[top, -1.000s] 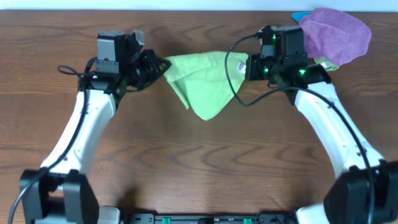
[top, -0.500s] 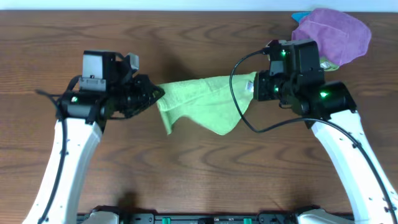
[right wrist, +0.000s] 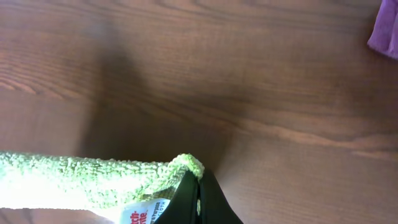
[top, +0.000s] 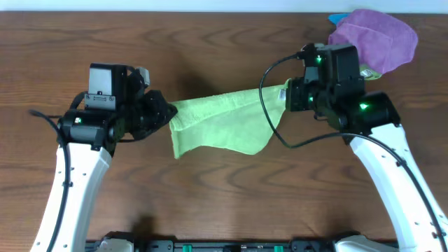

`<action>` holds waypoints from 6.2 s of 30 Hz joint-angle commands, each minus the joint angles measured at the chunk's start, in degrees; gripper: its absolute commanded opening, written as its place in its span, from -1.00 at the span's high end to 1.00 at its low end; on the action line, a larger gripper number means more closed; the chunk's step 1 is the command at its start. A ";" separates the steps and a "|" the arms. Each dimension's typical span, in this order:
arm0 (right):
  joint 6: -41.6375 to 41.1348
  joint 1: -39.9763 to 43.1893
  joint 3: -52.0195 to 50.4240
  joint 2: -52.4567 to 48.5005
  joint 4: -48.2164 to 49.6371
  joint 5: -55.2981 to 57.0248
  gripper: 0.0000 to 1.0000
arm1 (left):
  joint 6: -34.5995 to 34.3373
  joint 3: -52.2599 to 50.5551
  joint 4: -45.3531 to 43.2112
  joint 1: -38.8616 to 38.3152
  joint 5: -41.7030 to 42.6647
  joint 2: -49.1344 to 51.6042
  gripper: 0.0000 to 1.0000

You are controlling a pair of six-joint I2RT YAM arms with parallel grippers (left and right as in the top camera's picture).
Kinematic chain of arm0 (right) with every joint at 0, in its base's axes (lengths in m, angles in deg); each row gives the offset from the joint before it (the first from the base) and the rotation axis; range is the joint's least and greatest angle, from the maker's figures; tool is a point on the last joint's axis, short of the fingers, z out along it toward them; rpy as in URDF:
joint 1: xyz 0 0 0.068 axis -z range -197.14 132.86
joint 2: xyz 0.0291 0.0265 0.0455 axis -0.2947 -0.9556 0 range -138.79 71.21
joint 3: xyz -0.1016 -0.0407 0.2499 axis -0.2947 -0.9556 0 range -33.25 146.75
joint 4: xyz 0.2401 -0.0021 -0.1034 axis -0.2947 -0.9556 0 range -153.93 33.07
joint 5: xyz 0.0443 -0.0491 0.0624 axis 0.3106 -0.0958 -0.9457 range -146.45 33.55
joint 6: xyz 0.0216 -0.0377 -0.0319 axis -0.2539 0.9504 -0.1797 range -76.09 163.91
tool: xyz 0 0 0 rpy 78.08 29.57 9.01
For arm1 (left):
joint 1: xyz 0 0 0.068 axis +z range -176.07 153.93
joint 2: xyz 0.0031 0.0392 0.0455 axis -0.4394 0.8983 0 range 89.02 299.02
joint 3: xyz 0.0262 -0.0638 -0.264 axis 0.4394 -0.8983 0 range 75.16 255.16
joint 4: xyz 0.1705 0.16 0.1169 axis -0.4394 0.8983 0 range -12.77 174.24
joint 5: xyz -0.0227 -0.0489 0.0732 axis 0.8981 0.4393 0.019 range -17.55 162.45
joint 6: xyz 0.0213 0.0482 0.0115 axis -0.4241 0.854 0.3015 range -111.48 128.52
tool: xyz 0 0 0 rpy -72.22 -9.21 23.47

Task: Fold the cloth

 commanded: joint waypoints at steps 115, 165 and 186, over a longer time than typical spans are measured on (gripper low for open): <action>-13.11 3.93 -18.91 -14.16 19.43 -25.62 -0.36 | -6.71 -25.22 -46.25 2.73 2.97 27.69 0.88; -29.64 3.28 -37.07 -15.32 56.22 -25.90 0.97 | -10.62 -22.77 -52.68 6.64 20.85 26.45 0.88; -26.56 3.34 -23.32 -1.05 50.36 -20.81 0.97 | -17.27 -16.37 -52.96 7.63 16.92 12.11 0.88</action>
